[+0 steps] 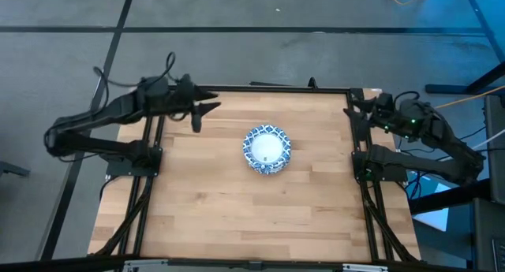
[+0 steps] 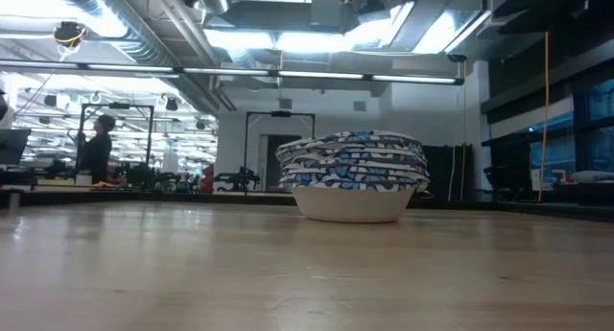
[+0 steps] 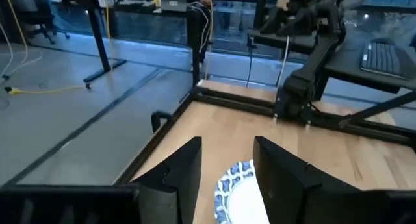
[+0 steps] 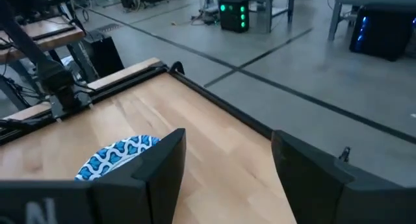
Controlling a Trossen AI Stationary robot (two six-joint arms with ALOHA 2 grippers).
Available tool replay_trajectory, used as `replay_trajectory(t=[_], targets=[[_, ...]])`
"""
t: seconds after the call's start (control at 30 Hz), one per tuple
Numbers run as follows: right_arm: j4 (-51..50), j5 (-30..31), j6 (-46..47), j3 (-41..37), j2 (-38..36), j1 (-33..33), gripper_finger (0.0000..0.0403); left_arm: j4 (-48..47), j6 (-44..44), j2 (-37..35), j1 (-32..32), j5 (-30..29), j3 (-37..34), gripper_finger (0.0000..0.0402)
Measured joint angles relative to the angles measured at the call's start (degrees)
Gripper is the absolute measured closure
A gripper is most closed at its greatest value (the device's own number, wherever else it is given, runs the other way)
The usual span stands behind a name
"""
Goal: Nest bowls inside each other
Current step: Return to Home Position
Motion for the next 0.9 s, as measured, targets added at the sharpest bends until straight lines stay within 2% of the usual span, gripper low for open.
replay_trajectory(t=[0.13, 0.33, 0.5, 0.63, 0.9], targets=[[2.29, 0.75, -1.32, -1.92, -1.69, 0.0, 0.0175, 2.42, -1.76, -6.41, -2.48, -2.22, -8.11, 0.0269], [11.35, 0.47, -3.0, -11.9, -5.5, 0.0, 0.0175, 5.69, -5.31, -14.55, -5.21, -4.11, -20.4, 0.0269], [19.15, 0.39, -3.1, -20.25, -8.22, 0.0, 0.0175, 16.26, -6.5, -19.72, -6.6, -6.66, -31.89, 0.0269], [25.21, -4.06, -3.39, -26.76, -10.73, 0.0, 0.0175, 23.07, -6.21, -22.92, -6.65, -7.23, -40.12, 0.0269], [29.92, -5.46, -1.31, -34.44, -16.13, 0.04, 0.0175, 28.46, -7.93, -29.13, -6.65, -9.07, -50.75, 0.0269]])
